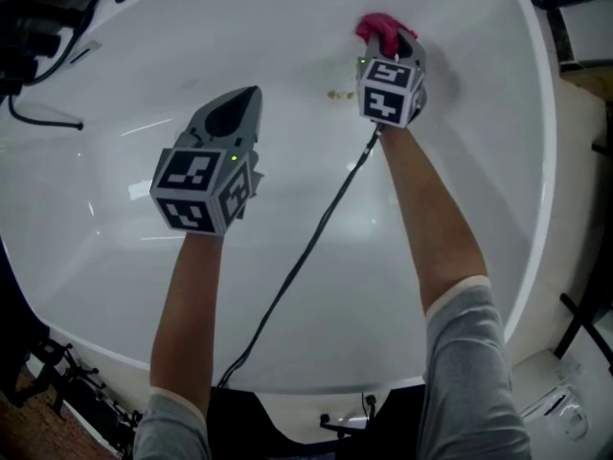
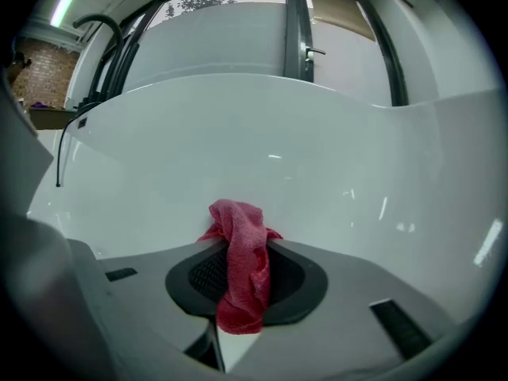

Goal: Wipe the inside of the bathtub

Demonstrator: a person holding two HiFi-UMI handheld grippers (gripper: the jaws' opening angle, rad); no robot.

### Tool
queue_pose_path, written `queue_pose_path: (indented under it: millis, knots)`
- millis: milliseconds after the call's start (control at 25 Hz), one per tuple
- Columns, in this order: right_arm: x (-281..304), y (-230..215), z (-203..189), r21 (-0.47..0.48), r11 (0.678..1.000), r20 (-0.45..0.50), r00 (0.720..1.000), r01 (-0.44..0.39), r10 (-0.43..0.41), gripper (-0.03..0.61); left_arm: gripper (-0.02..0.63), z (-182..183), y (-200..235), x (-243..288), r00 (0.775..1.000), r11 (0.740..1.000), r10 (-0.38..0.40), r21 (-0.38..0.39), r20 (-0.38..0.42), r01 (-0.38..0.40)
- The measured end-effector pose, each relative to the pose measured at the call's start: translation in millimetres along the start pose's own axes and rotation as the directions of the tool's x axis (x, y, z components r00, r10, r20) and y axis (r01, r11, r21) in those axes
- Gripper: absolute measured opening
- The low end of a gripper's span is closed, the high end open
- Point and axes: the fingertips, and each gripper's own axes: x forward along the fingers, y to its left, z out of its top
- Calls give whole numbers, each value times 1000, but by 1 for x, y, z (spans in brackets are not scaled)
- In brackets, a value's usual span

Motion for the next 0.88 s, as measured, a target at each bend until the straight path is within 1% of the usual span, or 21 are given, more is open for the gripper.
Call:
queue_pose_path:
  millis: [120, 200, 280, 400, 560, 640, 760, 800, 880]
  knots:
    - [-1, -8, -2, 27, 997, 3, 998, 68, -68, 87, 6, 2, -5, 1, 1000, 1000, -11, 13, 4, 11]
    - [-1, 0, -6, 33, 997, -2, 997, 76, -76, 87, 6, 3, -3, 1, 1000, 1000, -10, 23, 8, 10]
    - [0, 18, -13, 32, 999, -15, 999, 39, -39, 87, 6, 3, 1, 0, 1000, 1000, -6, 25, 8, 5]
    - [2, 55, -20, 9, 999, -22, 999, -49, 50, 87, 6, 1, 2, 1, 1000, 1000, -6, 30, 3, 6]
    - [4, 100, -32, 6, 990, -45, 989, -144, 144, 87, 6, -3, 4, -1, 1000, 999, -5, 39, 1, 5]
    - [4, 114, -35, -24, 984, -49, 983, -178, 177, 87, 6, -7, 6, -2, 1000, 999, 2, 36, 1, -2]
    - [5, 112, -35, -62, 976, -41, 977, -210, 208, 87, 6, -13, 7, 0, 1000, 999, 4, 37, -6, -4]
    - [6, 106, -37, -59, 977, -46, 978, -207, 204, 87, 6, -15, 7, 1, 1000, 999, 3, 36, -8, -3]
    - [10, 84, -46, -21, 986, -74, 984, -166, 164, 87, 6, -19, 6, 2, 1000, 999, 1, 32, -15, 0]
